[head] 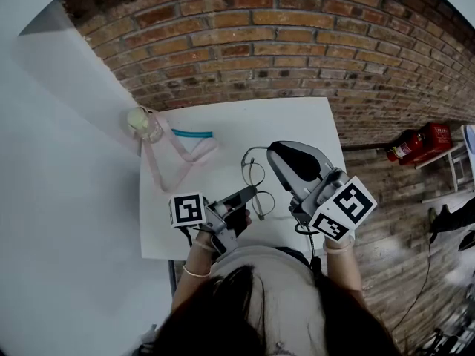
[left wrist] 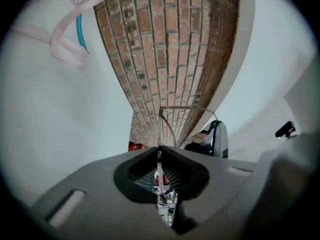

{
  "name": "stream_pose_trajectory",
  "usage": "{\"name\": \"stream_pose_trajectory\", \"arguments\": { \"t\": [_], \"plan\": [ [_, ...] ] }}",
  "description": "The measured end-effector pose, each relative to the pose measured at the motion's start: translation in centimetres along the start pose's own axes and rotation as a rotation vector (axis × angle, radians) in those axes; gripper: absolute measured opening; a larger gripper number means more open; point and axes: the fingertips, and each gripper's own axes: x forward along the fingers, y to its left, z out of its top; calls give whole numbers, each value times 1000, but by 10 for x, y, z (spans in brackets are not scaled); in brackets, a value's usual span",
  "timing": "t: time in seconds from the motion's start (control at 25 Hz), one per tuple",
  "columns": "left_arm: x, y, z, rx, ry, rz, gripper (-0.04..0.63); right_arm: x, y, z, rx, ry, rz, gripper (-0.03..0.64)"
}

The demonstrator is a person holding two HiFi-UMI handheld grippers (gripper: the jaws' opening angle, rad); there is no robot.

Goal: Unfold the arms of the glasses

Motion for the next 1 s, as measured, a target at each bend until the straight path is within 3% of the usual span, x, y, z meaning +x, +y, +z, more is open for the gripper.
{"name": "stream_pose_trajectory", "arguments": {
  "t": [1.0],
  "plan": [
    [-7, -3, 9, 4, -55, -4, 23, -4, 10, 1, -10, -10, 35, 49]
  ]
}}
